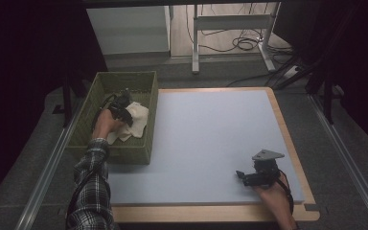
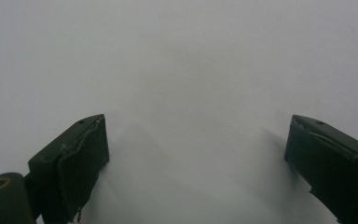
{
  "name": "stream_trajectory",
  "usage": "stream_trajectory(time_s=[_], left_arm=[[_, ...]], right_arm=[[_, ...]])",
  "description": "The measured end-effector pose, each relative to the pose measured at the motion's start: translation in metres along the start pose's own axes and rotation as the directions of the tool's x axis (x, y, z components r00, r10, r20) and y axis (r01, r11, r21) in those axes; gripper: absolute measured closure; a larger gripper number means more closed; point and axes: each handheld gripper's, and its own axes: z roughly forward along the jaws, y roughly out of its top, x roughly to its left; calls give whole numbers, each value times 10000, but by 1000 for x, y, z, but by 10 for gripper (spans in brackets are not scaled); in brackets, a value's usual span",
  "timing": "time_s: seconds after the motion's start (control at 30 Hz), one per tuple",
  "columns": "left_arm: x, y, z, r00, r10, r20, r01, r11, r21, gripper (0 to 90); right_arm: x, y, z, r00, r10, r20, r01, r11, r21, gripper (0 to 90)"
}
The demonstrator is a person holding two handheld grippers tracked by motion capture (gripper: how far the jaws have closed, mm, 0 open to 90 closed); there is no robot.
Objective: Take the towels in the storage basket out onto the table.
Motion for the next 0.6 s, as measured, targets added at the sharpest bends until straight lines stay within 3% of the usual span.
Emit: stream_trajectory(time_s=[0.1, 0.2, 0.33, 0.37, 0.43, 0.6], left_arm=[[-1, 0, -2, 9998, 158, -88, -158, 9999, 32, 811], [4, -5, -14, 9996, -204, 190, 217, 9971, -723, 812], [8, -11, -28, 9989, -304, 369, 346, 9920, -1214, 810], [11, -16, -40, 9981, -419, 444, 484, 9865, -1565, 810], [13, -19, -46, 9975, -464, 534, 549, 9836, -1715, 810], [16, -33, -79, 9965, -512, 658, 659, 9674, -2446, 807]], right_arm=[[0, 0, 0, 10000, -1, 2, 1, 10000, -2, 63], [0, 0, 0, 10000, 11, -2, -11, 10000, 5, 63], [0, 0, 0, 10000, 9, -2, -9, 10000, 3, 63], [0, 0, 0, 10000, 9, 1, -9, 10000, 6, 63], [0, 0, 0, 10000, 8, 3, -8, 10000, 8, 63], [0, 0, 0, 10000, 5, 3, -5, 10000, 10, 63]])
